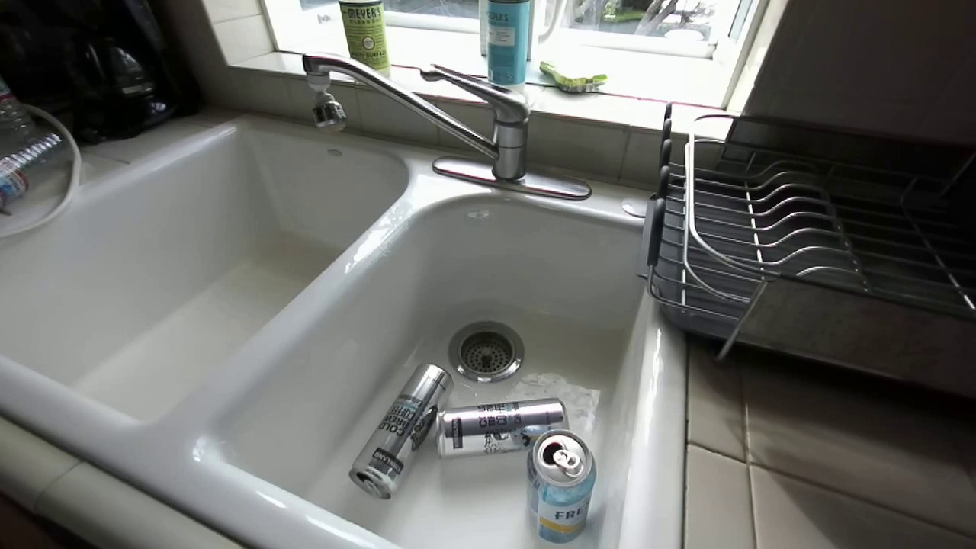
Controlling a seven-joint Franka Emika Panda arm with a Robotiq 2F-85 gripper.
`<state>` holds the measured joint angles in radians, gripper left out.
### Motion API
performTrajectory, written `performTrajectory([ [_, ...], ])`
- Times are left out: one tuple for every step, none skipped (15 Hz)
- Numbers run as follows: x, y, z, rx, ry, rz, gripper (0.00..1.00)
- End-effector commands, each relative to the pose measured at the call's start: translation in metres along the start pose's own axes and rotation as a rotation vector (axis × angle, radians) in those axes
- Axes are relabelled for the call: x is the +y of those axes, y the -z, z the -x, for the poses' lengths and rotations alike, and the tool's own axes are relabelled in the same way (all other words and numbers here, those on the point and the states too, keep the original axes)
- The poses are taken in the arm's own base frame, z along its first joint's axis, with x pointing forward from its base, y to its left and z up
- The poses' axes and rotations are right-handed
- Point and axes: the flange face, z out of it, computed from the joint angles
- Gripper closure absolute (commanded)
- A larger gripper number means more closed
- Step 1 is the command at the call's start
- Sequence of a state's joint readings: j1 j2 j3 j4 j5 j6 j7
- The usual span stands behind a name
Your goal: Put the bottle on the top shelf
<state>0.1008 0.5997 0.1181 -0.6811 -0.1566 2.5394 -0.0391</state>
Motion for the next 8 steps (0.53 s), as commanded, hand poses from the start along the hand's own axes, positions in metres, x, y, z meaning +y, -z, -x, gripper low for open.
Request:
performTrajectory([
  [0.0008, 0.0011, -0.0039, -0.001, -0.020, -0.009, 0.84],
  [0.0008, 0.0007, -0.0037, -0.002, -0.021, -0.011, 0.68],
  [0.0008, 0.0005, -0.0036, -0.004, -0.020, -0.012, 0.44],
  [0.0009, 0.0000, -0.0032, -0.005, -0.021, -0.011, 0.43],
  [0.0008, -0.0003, -0.0032, -0.004, -0.021, -0.011, 0.39],
  [0.0006, 0.0000, -0.0036, -0.002, -0.021, -0.011, 0.31],
  [0.0007, 0.0000, -0.0038, 0.000, -0.021, -0.011, 0.24],
  [0.0007, 0.0000, -0.0039, 0.001, -0.020, -0.011, 0.18],
])
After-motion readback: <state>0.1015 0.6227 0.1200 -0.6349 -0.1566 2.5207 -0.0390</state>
